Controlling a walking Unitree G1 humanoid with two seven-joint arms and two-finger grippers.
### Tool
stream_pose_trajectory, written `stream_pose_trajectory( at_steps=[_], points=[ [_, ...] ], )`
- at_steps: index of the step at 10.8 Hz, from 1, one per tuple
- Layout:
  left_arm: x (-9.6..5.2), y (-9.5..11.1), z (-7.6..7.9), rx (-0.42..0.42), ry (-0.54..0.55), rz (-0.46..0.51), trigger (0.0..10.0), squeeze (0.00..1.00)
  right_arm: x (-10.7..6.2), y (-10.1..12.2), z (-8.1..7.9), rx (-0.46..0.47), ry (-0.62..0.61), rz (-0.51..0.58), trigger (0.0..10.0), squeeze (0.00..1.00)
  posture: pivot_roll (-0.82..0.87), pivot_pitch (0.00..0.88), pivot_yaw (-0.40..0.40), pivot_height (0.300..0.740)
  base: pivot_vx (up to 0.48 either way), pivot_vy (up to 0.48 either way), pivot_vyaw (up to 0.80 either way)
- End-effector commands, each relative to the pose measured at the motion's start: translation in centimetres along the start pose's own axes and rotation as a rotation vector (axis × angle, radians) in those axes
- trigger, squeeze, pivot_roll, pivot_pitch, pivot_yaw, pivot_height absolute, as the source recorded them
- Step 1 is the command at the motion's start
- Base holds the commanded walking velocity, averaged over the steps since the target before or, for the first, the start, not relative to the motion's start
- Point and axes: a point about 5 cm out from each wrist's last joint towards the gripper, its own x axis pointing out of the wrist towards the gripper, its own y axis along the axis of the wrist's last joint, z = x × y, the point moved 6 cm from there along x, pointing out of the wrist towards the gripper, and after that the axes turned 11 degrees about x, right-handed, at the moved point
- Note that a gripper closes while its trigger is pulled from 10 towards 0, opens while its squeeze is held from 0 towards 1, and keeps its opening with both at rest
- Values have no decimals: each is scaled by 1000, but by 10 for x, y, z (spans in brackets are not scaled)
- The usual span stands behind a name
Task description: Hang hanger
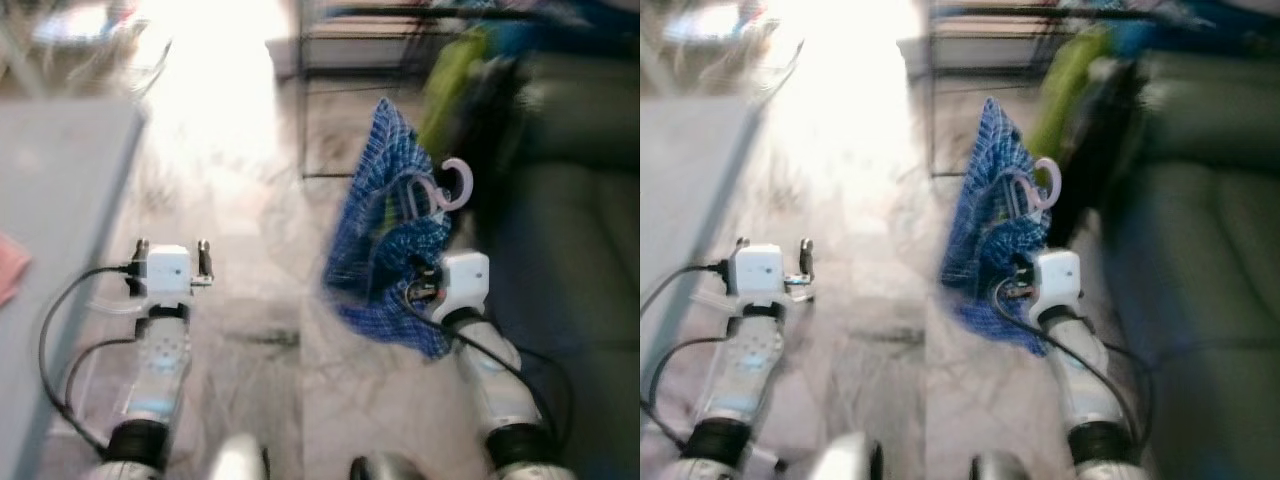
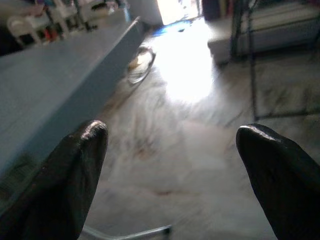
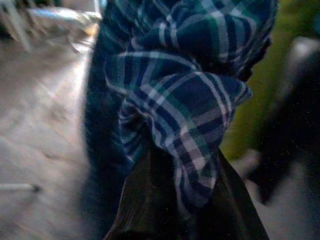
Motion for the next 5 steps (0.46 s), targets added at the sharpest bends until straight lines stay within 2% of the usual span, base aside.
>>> stream_pose_trajectory(
  at_steps=[1,5],
  points=[
    [2,13,11,-29,-33,40,10000,0,-5,4,15,-31,-45,17,10000,0,-5,141,-26,740,424,0,0],
    [2,18,17,-44,-62,58,10000,0,-5,4,20,-45,-77,16,10000,0,-10,144,-25,740,464,0,0]
  ],
)
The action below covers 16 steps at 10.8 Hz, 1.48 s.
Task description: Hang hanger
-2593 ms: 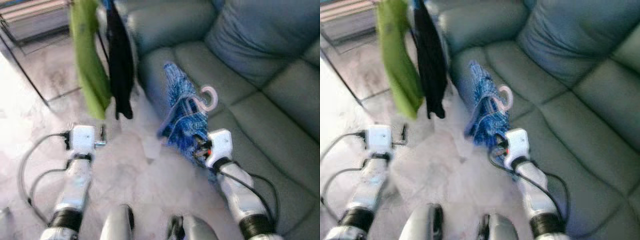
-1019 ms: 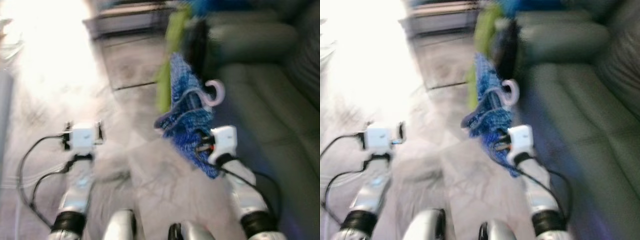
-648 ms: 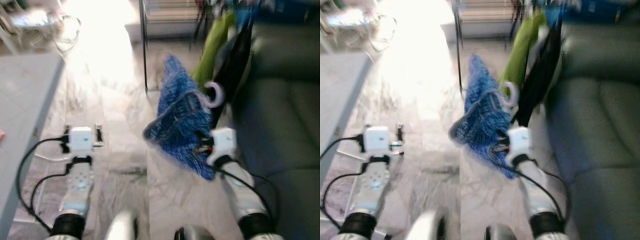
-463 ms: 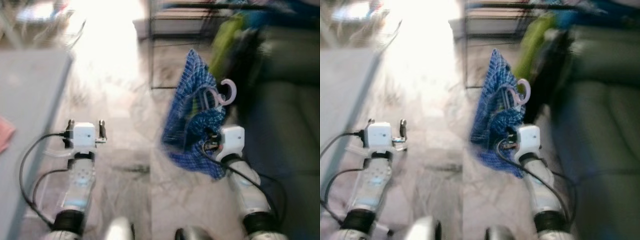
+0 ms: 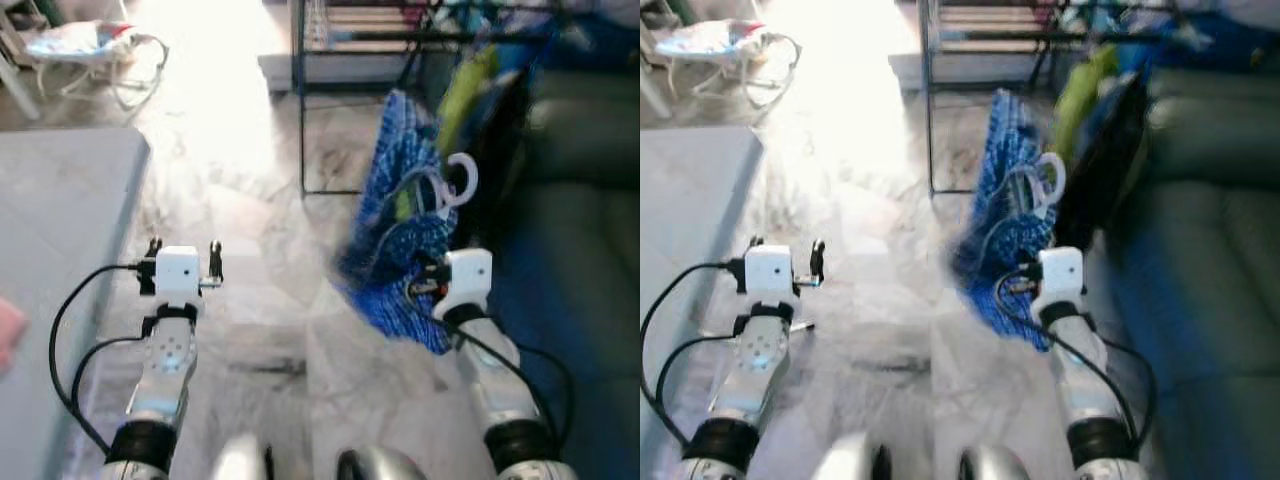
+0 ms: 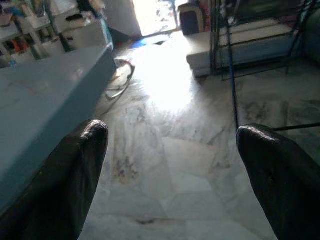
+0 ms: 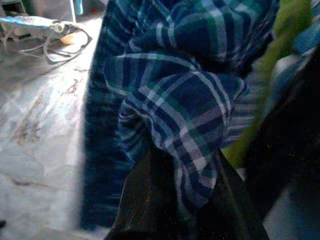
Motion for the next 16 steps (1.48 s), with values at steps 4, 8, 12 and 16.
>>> stream_pose_trajectory(
  at_steps=[4,8,12,16],
  points=[
    [3,5,2,-26,-2,7,10000,0,5,5,1,-45,-11,12,10000,0,-12,145,-26,740,480,0,0],
    [7,3,2,-52,-15,-15,10000,0,6,3,1,-55,-31,6,10000,0,-13,147,-18,740,424,136,0],
    [8,2,4,-52,-20,-23,10000,0,8,2,0,-57,-28,4,10000,0,-11,147,-17,740,379,293,0],
    [7,1,5,-29,-42,-25,10000,0,9,3,-4,-57,-16,9,10000,0,-4,143,-16,740,327,352,0]
  ],
)
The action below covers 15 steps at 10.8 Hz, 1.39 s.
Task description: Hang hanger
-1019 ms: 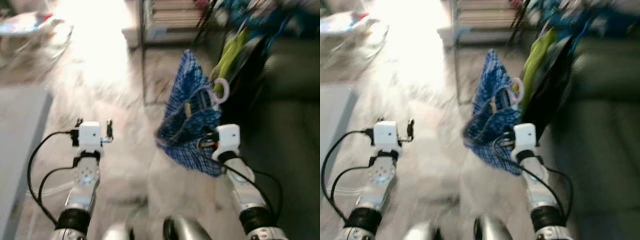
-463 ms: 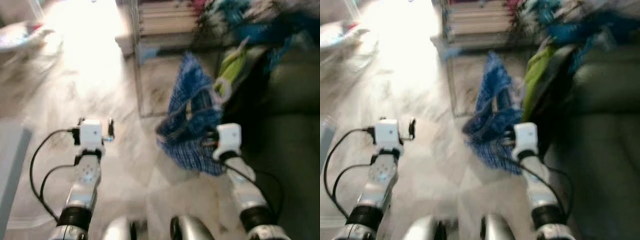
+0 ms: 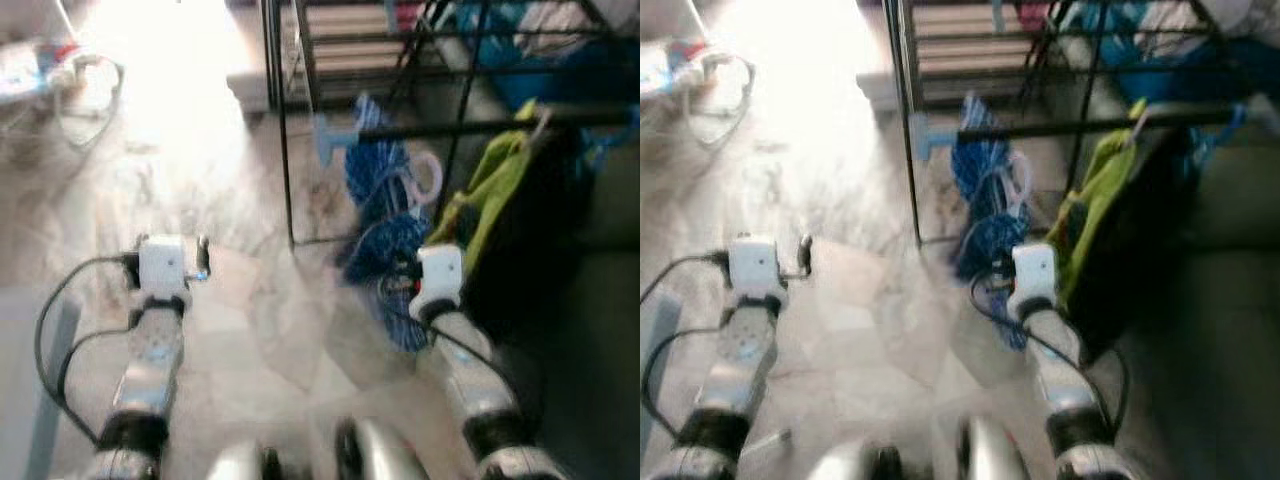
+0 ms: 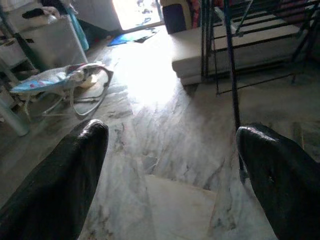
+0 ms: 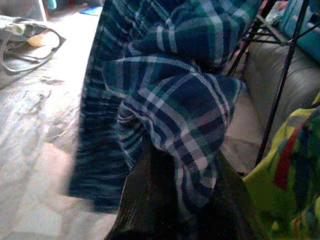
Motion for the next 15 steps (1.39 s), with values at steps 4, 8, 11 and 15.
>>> stream_pose_trajectory(
  at_steps=[4,8,11,15],
  points=[
    [0,2,-7,27,29,13,10000,0,4,9,-3,2,7,31,10000,0,0,142,-18,740,232,0,0],
    [0,-1,-4,37,24,1,10000,0,10,2,-9,23,17,-30,10000,0,-1,145,-17,740,0,0,0],
    [0,0,2,30,12,-1,10000,0,19,-22,-21,-16,28,-177,10000,0,2,151,-24,740,0,0,0],
    [-2,-6,3,21,22,-35,10000,0,30,-24,-10,50,-80,-239,10000,0,-3,154,-30,740,0,0,0]
  ],
)
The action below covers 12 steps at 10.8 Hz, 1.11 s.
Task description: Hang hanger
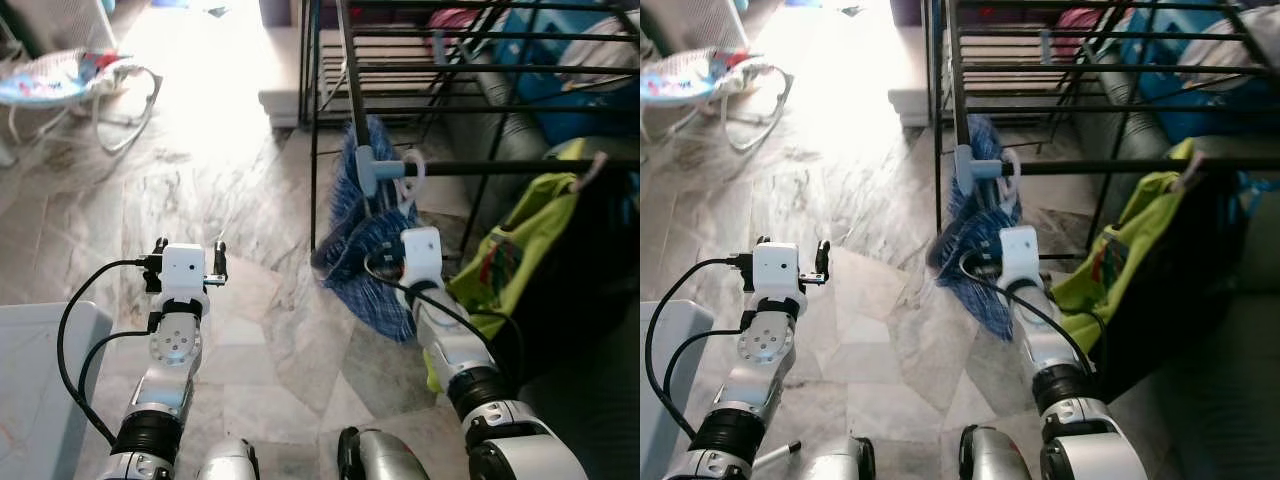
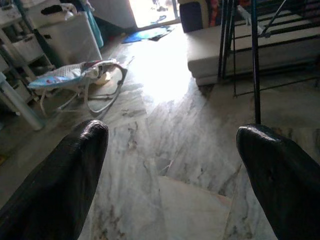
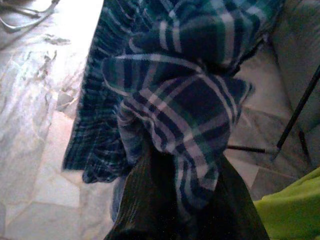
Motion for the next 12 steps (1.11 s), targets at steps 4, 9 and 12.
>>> stream_pose_trajectory(
  at_steps=[4,9,12],
  points=[
    [-2,-6,3,-7,-1,-31,10000,0,-8,-34,4,38,-9,-118,10000,1000,-9,158,-35,740,0,0,0],
    [-9,-18,8,-39,-23,-84,10000,0,-22,-12,-3,-69,66,77,10000,1000,-5,158,-27,740,0,0,0],
    [-17,-21,3,-5,-28,-72,10000,0,-34,16,13,-2,27,224,10000,1000,-12,170,-16,740,0,0,0]
  ],
)
